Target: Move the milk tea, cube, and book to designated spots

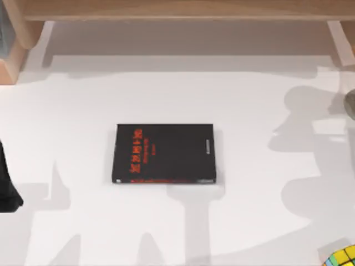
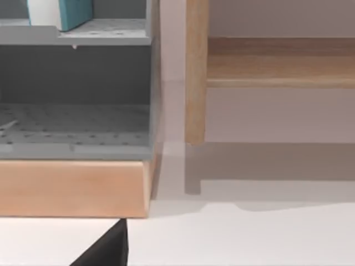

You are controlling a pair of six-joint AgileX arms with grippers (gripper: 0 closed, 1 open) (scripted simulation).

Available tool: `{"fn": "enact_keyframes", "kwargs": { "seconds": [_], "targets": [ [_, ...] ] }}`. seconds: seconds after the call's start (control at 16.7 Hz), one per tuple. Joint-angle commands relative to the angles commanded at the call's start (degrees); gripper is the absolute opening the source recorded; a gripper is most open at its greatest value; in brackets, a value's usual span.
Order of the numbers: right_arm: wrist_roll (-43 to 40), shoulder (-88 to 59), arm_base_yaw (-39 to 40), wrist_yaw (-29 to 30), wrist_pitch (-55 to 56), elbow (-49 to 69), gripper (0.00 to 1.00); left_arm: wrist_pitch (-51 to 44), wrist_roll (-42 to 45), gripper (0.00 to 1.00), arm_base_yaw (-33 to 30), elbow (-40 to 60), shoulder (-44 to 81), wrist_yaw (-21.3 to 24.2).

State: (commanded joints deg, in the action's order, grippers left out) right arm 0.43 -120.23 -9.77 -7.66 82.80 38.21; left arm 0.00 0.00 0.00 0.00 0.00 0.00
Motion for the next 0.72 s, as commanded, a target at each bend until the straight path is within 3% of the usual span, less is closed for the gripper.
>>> {"fn": "enact_keyframes", "kwargs": {
  "seconds": [0.72],
  "targets": [
    [0.0, 0.9, -0.2, -0.3, 1.3, -2.2, 1.00, 0.0, 0.0, 1.00, 0.0, 0.0, 0.0, 0.0]
  ]
}}
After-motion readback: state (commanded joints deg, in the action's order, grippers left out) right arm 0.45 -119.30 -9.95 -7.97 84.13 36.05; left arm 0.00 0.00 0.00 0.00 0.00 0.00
